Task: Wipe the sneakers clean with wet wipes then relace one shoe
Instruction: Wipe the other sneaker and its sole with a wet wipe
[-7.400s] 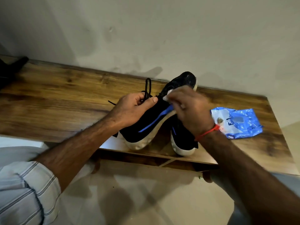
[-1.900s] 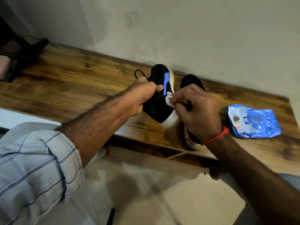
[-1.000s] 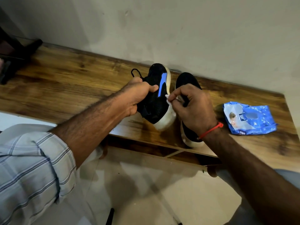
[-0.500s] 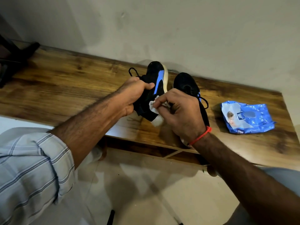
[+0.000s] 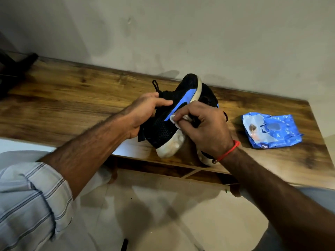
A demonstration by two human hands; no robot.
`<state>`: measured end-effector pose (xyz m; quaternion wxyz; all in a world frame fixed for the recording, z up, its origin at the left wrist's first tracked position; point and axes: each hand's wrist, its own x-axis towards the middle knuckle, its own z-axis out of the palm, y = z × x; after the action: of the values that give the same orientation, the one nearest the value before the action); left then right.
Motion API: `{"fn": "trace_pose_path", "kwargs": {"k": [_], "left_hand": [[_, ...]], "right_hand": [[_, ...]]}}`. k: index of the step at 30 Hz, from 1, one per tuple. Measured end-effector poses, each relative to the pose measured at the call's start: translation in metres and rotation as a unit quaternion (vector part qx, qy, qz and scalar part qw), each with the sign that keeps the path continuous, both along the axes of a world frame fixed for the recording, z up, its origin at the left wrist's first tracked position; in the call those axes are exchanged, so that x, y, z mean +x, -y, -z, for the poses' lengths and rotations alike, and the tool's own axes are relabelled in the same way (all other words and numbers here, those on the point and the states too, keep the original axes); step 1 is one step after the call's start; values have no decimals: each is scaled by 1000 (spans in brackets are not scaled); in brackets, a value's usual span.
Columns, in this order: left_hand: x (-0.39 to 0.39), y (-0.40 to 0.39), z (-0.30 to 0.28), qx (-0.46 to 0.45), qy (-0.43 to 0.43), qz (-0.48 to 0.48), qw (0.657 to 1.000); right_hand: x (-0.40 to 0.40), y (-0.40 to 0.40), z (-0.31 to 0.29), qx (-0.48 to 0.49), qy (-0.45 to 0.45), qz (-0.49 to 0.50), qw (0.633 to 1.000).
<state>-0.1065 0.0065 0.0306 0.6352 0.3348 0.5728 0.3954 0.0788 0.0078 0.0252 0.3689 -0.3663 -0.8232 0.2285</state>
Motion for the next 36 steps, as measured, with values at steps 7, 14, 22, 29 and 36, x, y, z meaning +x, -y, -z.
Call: {"fn": "trace_pose_path", "kwargs": {"k": [7,14,22,29,36], "left_hand": [[5,1,0,19,5,35,999],[-2,3,4,22,-13,28,999],[7,-1,-4,12,-2,23,1000],[12,3,2,9,19,32,999],[3,0,-1,23,-1,33,999]], "right_hand": [[21,-38,6,15,-20,140,990],[-17,26,0,43,4,-94,995],[-4,-9,-8,58,15,27,998],[-31,36,1,98,51,-134,985],[18,-33,1,43,65,106,991]]}}
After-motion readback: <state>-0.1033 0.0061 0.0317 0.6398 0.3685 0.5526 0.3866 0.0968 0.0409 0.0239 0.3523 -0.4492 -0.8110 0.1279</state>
